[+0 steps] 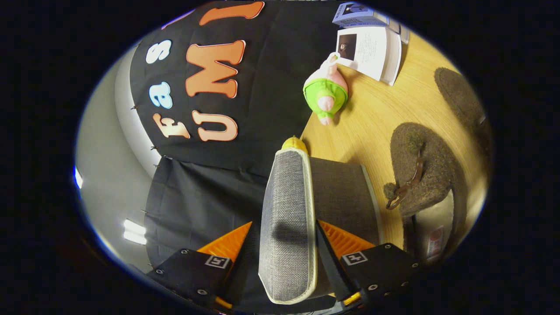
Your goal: Open the storage box then place both shoes into the box .Put the left shoe in first, then the right shoe, with the right side of both shoes facing outward in a uniform manner.
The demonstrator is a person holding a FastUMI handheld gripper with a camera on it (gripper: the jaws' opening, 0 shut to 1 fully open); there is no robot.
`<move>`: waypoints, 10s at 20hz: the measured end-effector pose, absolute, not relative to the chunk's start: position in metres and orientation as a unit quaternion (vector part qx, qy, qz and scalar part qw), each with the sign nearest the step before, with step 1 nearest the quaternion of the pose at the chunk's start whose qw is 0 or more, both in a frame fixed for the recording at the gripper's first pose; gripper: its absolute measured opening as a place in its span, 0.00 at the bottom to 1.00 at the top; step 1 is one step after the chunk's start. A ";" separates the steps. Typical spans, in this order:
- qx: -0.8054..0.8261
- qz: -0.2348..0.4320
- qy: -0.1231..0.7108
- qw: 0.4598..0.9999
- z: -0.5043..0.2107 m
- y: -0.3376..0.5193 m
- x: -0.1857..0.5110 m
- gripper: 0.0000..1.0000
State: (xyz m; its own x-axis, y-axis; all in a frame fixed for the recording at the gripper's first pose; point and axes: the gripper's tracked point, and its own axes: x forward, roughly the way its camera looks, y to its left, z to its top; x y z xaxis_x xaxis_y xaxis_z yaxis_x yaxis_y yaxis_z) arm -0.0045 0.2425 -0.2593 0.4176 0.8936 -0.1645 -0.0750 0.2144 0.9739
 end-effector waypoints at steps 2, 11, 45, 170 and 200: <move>0.531 0.365 0.385 0.661 -0.249 0.240 0.000 0.63; 0.516 0.380 0.350 0.683 -0.191 0.256 0.006 0.01; 0.150 0.383 0.229 0.882 -0.070 0.410 -0.027 0.98; 0.026 0.075 0.317 0.945 -0.225 0.126 0.026 0.99; 0.053 0.044 0.452 0.889 -0.394 -0.007 0.007 0.58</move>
State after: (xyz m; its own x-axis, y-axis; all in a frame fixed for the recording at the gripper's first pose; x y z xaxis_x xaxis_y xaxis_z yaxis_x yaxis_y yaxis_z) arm 0.0071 -0.0074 -0.3936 0.5870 0.1259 -0.7997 -0.0299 0.9905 0.1339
